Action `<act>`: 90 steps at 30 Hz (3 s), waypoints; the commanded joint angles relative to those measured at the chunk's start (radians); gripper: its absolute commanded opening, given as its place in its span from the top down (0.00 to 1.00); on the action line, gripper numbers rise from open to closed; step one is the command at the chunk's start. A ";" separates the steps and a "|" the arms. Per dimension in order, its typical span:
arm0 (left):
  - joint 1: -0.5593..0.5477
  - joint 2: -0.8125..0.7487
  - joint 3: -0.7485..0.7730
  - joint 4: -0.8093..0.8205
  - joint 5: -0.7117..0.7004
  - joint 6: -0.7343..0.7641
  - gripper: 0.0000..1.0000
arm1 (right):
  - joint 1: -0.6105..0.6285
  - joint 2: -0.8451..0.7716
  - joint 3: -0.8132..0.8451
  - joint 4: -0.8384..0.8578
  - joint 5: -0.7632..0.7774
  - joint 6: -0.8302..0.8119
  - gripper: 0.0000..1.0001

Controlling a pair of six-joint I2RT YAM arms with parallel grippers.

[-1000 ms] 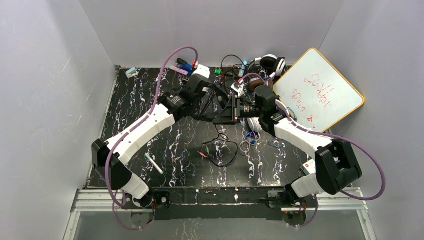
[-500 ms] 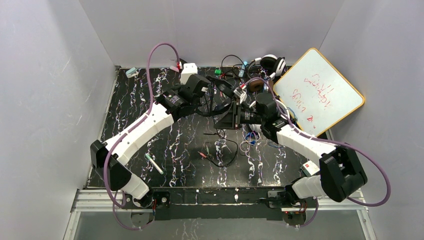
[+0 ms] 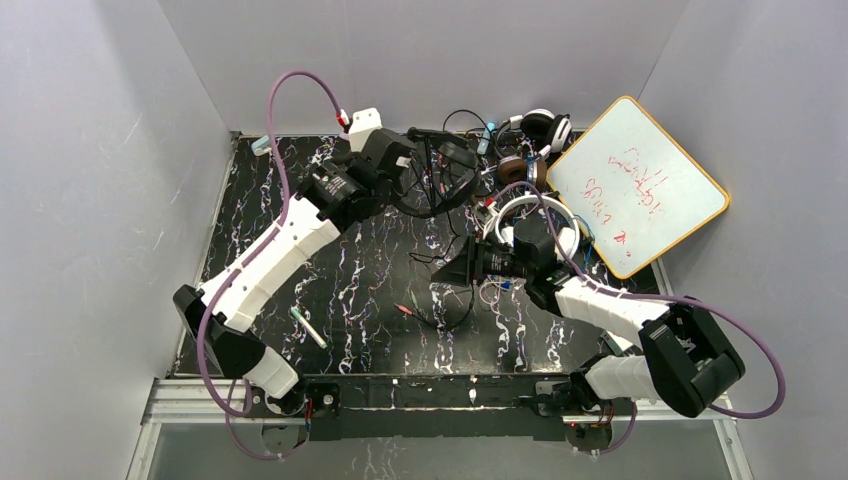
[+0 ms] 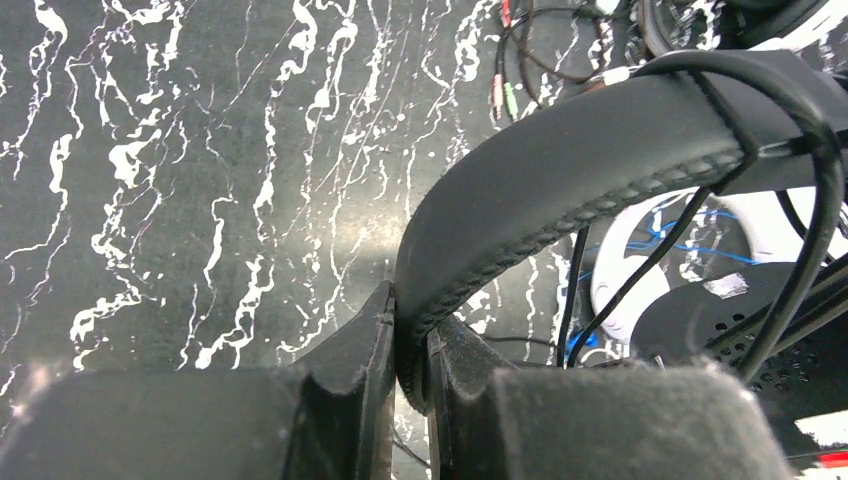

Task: Wrap the headphones
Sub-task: Wrap the headphones cable around the headphones.

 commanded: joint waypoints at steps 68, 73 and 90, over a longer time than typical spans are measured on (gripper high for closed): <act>0.040 -0.025 0.385 0.021 0.355 0.047 1.00 | -0.350 0.219 0.013 0.091 0.034 -0.145 0.99; 0.040 -0.085 0.241 0.118 0.681 0.153 1.00 | -0.397 0.268 0.117 0.034 0.014 -0.135 0.99; -0.010 -0.240 -0.158 0.046 0.838 0.645 1.00 | -0.537 0.377 0.471 -0.076 -0.087 -0.058 0.99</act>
